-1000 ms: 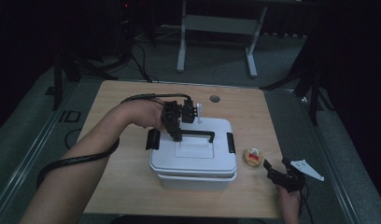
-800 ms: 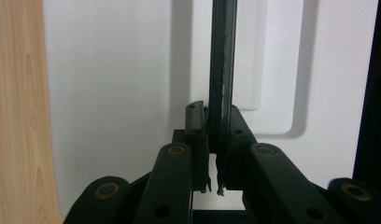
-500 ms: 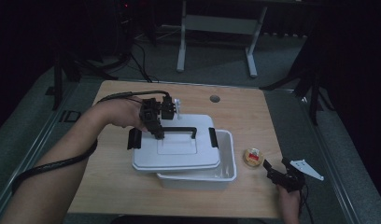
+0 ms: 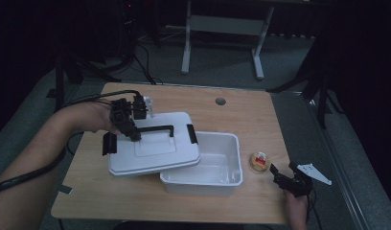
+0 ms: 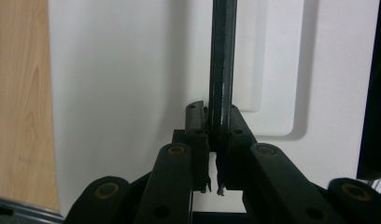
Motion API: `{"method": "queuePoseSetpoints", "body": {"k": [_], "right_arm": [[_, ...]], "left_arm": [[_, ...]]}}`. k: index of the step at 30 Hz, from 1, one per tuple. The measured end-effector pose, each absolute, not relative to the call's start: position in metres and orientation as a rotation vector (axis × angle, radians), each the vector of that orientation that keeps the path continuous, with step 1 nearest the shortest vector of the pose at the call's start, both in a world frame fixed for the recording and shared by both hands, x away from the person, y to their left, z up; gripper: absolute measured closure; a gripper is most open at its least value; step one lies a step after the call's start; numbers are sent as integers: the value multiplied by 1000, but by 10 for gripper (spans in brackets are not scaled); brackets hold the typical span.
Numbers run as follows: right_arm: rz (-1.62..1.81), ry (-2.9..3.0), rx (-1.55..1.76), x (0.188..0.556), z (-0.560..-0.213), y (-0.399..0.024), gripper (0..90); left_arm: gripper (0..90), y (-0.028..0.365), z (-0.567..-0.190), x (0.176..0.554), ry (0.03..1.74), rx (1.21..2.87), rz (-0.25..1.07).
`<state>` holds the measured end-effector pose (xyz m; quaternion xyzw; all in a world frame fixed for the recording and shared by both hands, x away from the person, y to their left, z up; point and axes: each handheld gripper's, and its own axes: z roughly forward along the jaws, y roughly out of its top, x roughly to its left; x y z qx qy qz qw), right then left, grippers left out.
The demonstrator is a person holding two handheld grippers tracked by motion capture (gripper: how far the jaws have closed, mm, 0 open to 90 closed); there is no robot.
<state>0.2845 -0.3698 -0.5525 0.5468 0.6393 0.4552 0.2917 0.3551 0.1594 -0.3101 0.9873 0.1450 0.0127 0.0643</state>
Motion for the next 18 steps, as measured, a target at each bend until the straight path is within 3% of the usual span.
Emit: {"method": "queuePoseSetpoints", "body": {"k": [18], "right_arm": [[1198,1709,1461,285,-552,-369,137]], "left_arm": [[836,251,-320,337,720,2917,45]]}}
